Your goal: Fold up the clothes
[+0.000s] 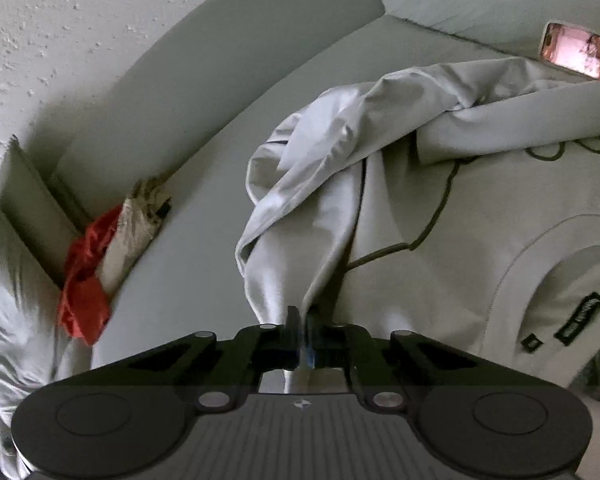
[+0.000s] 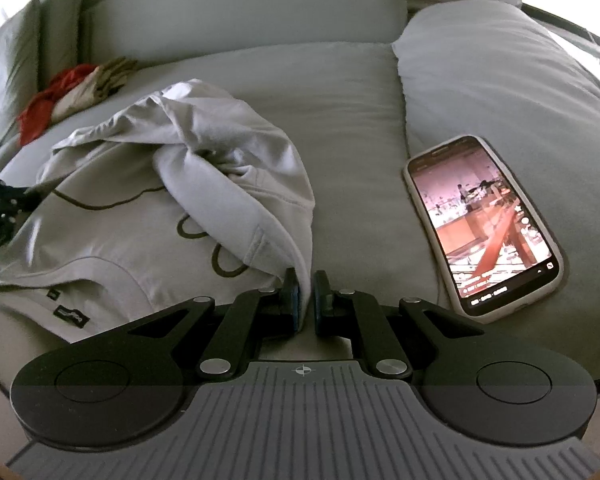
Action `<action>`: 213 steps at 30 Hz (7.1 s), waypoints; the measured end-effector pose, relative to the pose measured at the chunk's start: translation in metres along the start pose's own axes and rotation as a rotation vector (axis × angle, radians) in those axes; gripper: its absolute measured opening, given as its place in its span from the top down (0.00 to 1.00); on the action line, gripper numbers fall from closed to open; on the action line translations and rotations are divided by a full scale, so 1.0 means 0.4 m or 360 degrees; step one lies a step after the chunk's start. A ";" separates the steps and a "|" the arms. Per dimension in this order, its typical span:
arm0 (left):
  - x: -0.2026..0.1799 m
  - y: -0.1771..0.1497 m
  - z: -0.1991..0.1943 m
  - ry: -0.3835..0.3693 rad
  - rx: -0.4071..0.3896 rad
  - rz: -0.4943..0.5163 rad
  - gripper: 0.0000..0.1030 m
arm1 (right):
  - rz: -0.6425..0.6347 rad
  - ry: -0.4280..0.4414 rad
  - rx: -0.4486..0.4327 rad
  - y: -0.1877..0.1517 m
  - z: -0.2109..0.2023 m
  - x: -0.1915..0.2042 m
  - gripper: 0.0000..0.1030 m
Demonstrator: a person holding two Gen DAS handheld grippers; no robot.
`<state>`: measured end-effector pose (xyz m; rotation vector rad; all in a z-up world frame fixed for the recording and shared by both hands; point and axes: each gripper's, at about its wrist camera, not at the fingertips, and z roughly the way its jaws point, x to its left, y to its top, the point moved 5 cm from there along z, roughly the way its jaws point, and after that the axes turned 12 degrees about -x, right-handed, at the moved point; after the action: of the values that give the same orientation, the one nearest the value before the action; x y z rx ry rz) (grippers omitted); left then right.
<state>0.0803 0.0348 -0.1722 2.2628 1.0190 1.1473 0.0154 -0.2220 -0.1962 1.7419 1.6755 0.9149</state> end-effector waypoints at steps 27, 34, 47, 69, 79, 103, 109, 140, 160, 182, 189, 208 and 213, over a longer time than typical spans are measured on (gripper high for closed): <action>0.724 0.213 -0.589 -0.0413 -0.1326 -0.2819 1.00 | 0.1230 0.0895 -0.1061 0.793 -0.601 -0.149 0.99; 0.685 0.241 -0.846 -0.0236 -0.1825 -0.2454 1.00 | 0.1053 0.0809 -0.1457 0.772 -0.841 -0.132 0.99; 0.172 0.149 -0.422 -0.0789 -0.0513 -0.2081 0.89 | 0.0823 0.0589 -0.0860 0.705 -0.577 0.000 0.99; -0.026 -0.051 -0.425 -0.1357 -0.0441 -0.2839 0.56 | 0.0830 0.0906 -0.0876 0.742 -0.613 0.190 0.99; 0.109 -0.207 -0.517 -0.1010 -0.0584 -0.2894 0.56 | 0.1045 0.0653 -0.0731 0.619 -0.506 0.070 0.99; -0.225 -0.183 -0.288 -0.0879 0.0411 -0.3009 0.56 | 0.1513 -0.0086 -0.0089 -0.071 -0.318 -0.346 0.98; -0.247 -0.200 -0.264 -0.0826 0.0492 -0.3057 0.51 | 0.1581 -0.0098 -0.0076 -0.097 -0.311 -0.366 0.98; 0.034 0.005 -0.421 -0.0480 -0.0496 -0.2453 1.00 | 0.1496 -0.0008 0.0119 -0.083 -0.304 -0.324 0.98; 0.568 0.351 -0.931 -0.0157 -0.2004 -0.1949 1.00 | 0.1365 0.1130 -0.1258 0.617 -0.784 -0.141 0.99; 0.429 0.361 -0.852 -0.0177 -0.1482 -0.1749 1.00 | 0.0952 0.0965 -0.0856 0.548 -0.736 -0.035 0.89; 0.418 0.123 -0.794 0.0275 -0.1232 -0.1842 1.00 | 0.1173 0.1009 0.0079 0.178 -0.334 0.082 0.89; 0.411 -0.245 -0.839 0.0725 -0.1001 -0.2191 1.00 | 0.0495 0.1139 0.0289 0.008 -0.189 0.455 0.58; 0.408 -0.243 -0.804 0.0662 -0.0989 -0.2217 1.00 | 0.0284 0.0956 0.0120 0.069 -0.212 0.455 0.99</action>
<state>-0.1582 0.2310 0.0381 0.4912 1.6215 0.9808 -0.0353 -0.0488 -0.1045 1.7968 1.9486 1.5970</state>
